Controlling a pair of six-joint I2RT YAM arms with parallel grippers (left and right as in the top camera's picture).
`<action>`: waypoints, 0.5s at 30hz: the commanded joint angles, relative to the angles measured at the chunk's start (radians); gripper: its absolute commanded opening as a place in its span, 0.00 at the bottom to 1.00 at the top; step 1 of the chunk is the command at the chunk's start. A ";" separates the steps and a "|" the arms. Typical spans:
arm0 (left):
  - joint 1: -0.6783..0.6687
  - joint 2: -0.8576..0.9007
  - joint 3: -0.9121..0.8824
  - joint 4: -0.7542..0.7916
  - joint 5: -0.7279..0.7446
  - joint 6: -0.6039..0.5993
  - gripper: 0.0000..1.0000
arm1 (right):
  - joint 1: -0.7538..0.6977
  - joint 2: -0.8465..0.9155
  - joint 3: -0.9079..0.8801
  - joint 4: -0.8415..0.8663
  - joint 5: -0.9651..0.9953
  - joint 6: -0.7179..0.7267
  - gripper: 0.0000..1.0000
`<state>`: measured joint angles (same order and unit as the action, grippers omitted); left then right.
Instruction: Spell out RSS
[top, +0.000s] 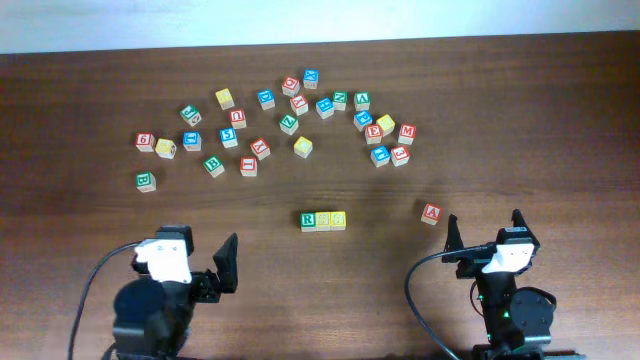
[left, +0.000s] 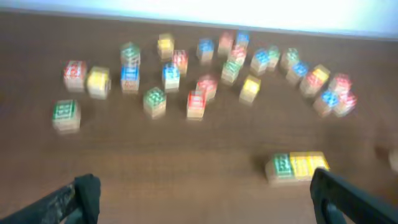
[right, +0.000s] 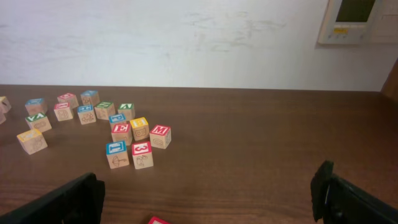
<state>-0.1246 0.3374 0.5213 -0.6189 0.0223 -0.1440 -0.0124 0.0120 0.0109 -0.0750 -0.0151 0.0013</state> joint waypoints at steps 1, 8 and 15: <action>0.005 -0.101 -0.132 0.157 0.021 0.065 0.99 | -0.002 -0.008 -0.005 -0.007 0.008 0.006 0.98; 0.043 -0.271 -0.440 0.649 0.042 0.097 0.99 | -0.002 -0.008 -0.005 -0.006 0.008 0.006 0.98; 0.073 -0.333 -0.513 0.555 -0.016 0.255 0.99 | -0.002 -0.008 -0.005 -0.007 0.008 0.006 0.98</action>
<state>-0.0742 0.0116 0.0166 0.0444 0.0532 0.0227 -0.0124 0.0120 0.0109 -0.0753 -0.0151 0.0002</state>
